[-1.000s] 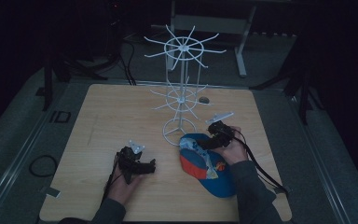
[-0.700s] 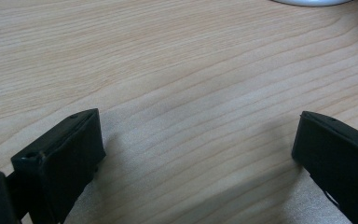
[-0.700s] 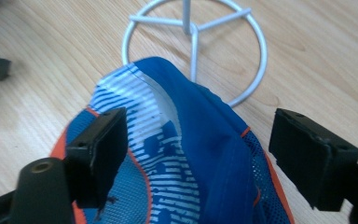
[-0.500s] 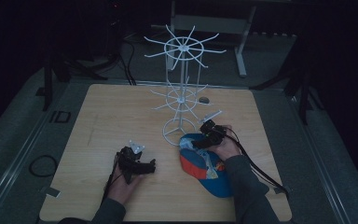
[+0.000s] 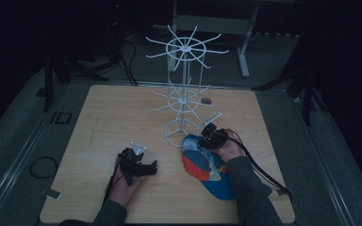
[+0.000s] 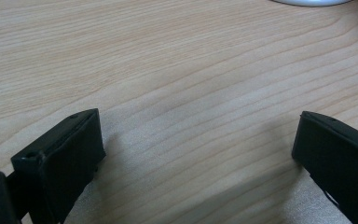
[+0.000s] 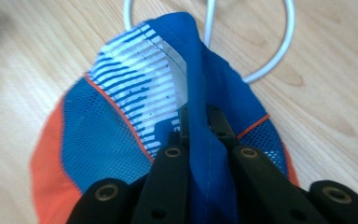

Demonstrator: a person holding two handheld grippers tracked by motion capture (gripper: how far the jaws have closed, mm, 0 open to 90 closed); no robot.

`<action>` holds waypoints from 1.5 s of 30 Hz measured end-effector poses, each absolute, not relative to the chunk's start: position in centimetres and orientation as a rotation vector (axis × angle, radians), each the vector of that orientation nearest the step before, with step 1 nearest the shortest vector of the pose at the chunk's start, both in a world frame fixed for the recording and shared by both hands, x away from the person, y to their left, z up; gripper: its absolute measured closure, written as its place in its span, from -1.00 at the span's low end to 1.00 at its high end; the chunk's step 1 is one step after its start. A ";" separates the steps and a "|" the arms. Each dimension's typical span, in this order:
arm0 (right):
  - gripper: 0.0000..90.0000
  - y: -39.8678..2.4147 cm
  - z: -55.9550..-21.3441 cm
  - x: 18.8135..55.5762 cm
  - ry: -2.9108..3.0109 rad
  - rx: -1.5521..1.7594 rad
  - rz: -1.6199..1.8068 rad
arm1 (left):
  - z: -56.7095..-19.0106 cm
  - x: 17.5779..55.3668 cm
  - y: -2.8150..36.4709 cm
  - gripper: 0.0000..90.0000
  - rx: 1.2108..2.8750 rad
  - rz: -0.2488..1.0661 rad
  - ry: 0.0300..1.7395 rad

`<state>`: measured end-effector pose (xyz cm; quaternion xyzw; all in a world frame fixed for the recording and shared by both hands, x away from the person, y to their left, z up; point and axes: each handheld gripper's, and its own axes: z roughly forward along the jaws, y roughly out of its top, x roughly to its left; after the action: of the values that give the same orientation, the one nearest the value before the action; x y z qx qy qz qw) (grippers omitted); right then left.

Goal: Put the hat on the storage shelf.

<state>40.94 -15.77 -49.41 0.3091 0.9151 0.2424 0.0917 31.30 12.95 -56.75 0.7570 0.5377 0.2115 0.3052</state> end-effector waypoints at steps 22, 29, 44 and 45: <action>0.97 -20.0 -42.8 36.7 2.571 0.832 0.958 | -56.7 31.3 13.0 -0.95 2.003 0.560 1.424; 0.97 -21.4 -41.5 36.0 2.514 0.840 1.013 | -56.7 31.3 12.9 -0.95 2.001 0.558 1.426; 0.97 -24.7 -39.4 35.3 2.405 0.877 1.095 | -56.7 31.3 12.9 -0.95 2.001 0.558 1.426; 0.97 -24.8 -39.2 35.2 2.402 0.881 1.095 | -56.7 31.3 12.9 -0.95 2.001 0.559 1.426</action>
<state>35.25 -24.80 -39.20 0.3115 0.8493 0.3871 0.1785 31.31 12.94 -56.75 0.7561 0.5387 0.2111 0.3060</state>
